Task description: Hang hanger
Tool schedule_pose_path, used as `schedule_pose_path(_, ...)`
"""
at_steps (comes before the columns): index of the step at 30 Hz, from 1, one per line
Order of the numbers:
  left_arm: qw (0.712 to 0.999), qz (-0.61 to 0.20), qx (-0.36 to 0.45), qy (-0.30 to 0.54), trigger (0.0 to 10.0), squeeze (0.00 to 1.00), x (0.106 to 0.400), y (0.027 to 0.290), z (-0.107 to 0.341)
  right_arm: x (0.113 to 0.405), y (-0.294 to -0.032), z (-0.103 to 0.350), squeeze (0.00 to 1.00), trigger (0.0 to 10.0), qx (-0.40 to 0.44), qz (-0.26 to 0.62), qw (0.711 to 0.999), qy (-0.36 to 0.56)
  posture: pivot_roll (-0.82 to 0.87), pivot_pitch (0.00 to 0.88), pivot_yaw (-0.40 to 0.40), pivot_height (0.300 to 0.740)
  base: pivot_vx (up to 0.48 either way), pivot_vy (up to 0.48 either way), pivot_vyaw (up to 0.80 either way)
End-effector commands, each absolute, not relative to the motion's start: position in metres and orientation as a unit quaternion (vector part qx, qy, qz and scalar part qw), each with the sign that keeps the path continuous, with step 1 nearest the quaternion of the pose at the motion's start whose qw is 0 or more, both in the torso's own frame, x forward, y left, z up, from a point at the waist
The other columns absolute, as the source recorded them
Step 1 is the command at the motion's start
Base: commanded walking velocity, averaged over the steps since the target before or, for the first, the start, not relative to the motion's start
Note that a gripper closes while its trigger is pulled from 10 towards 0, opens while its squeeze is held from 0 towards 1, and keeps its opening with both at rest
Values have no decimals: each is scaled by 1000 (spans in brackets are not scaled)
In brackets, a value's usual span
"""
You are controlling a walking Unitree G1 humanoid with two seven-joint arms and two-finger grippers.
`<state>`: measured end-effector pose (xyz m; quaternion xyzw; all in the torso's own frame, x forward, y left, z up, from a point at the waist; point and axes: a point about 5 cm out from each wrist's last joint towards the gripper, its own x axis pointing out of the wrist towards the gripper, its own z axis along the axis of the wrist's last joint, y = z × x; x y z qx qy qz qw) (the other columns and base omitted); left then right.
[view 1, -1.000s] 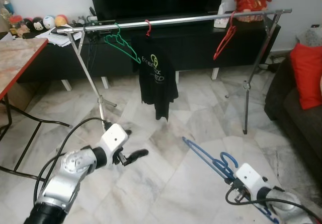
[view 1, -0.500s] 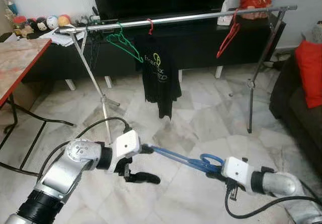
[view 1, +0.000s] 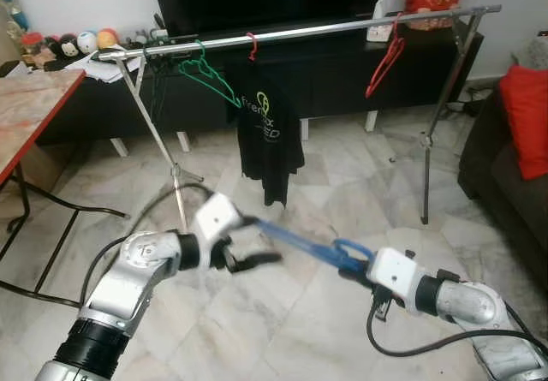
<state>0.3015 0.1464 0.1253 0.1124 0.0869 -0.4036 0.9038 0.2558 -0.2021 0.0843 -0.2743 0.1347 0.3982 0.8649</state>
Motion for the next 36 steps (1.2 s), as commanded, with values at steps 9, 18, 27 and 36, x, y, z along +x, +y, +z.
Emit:
schedule_pose_path(9,944,-305,74,99,10000,0,291,154,100,268,-203,89,0,10000,-284,345,887,118,-159,0,54,740,0,0,0)
schedule_pose_path(18,966,-241,65,72,10000,0,306,158,107,285,-216,86,0,10000,-235,180,945,138,-173,0,66,740,0,0,-147)
schedule_pose_path(27,964,-249,59,65,10000,0,304,151,106,284,-211,80,0,10000,-232,184,944,146,-174,0,64,740,0,0,-776)
schedule_pose_path(36,971,-223,60,63,10000,0,304,154,103,284,-206,78,0,10000,-230,182,944,152,-166,0,56,740,0,0,-800)
